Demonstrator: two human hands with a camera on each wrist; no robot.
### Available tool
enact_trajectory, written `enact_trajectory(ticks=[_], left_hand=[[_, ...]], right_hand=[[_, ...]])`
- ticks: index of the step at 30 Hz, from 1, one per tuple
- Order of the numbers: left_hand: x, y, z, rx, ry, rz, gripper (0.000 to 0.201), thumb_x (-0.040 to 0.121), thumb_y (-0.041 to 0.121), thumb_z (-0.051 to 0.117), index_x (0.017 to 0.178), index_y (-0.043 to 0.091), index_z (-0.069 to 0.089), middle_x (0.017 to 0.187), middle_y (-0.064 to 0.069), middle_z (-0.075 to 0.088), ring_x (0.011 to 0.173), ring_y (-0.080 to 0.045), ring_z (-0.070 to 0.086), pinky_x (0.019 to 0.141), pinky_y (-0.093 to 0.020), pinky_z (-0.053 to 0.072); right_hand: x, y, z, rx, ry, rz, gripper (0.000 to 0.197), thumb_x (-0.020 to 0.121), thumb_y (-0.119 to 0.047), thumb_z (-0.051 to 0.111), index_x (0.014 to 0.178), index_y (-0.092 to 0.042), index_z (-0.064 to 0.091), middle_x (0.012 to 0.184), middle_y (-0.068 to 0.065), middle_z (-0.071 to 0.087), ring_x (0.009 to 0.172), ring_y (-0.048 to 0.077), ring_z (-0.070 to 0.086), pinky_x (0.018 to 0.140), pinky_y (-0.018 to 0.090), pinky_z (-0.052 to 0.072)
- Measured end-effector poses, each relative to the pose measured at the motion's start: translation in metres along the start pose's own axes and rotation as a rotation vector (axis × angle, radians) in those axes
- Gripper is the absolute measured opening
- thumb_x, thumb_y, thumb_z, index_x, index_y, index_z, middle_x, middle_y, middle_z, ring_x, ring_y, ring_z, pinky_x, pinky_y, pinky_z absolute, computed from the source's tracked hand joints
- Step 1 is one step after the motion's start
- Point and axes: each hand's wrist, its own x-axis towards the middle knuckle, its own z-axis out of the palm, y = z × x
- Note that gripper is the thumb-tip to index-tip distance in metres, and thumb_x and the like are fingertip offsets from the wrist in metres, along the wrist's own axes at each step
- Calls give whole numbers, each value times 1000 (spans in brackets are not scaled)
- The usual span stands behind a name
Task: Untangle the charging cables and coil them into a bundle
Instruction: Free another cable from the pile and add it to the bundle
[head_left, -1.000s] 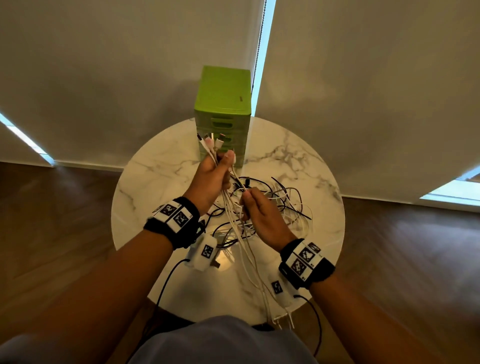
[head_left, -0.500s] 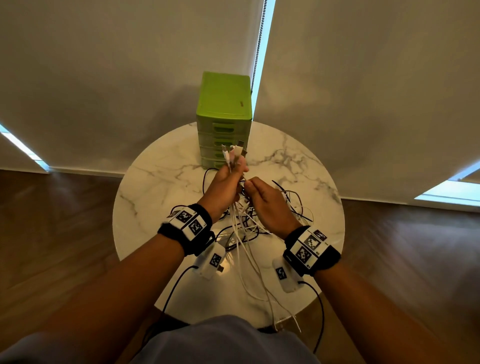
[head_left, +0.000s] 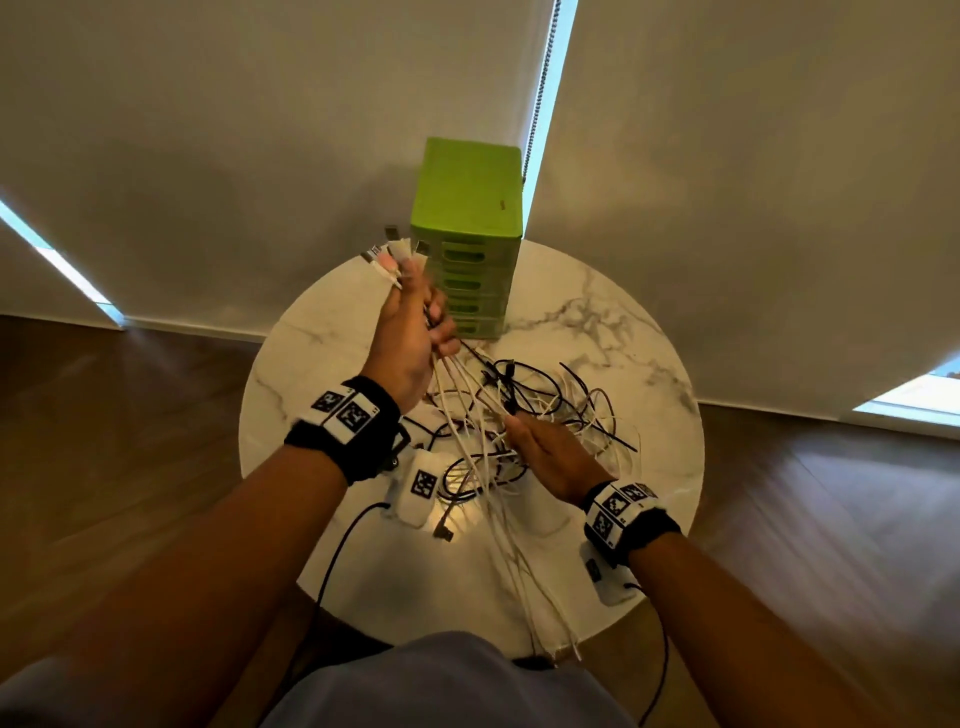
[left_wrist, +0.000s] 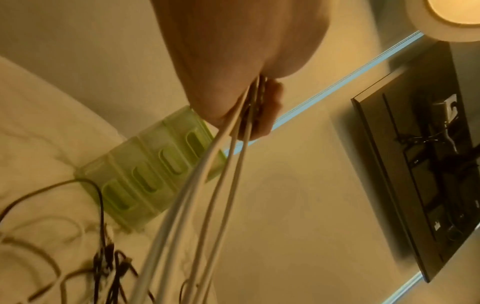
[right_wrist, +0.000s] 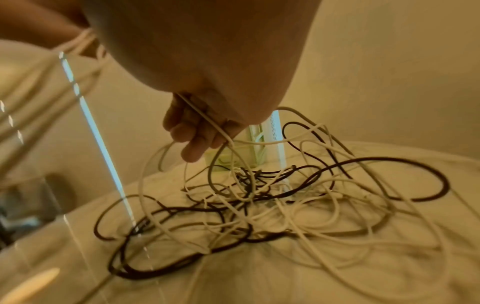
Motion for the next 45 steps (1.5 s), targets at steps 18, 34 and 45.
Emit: enact_trajectory(ticks=[18, 34, 45], left_hand=[[-5, 24, -38, 343, 95, 57, 38, 108, 38, 41, 74, 21, 46, 62, 5, 49, 49, -6, 36, 50, -22, 30], [-25, -17, 14, 565, -225, -31, 36, 108, 40, 39, 105, 19, 68, 106, -1, 77, 103, -9, 70, 96, -34, 50], [-13, 7, -8, 466, -131, -41, 60, 107, 52, 27, 60, 27, 54, 59, 5, 50, 56, -12, 44, 56, -29, 31]], right_hand=[[60, -30, -50, -61, 262, 61, 43, 108, -43, 32, 82, -17, 55, 72, 0, 58, 67, 17, 53, 67, 34, 42], [30, -74, -23, -73, 61, -136, 32, 108, -37, 32, 90, -24, 54, 78, 2, 66, 68, 15, 59, 62, 26, 40], [26, -13, -15, -59, -91, -78, 38, 108, -44, 28, 84, -27, 53, 77, -7, 56, 71, 8, 54, 69, 34, 45]])
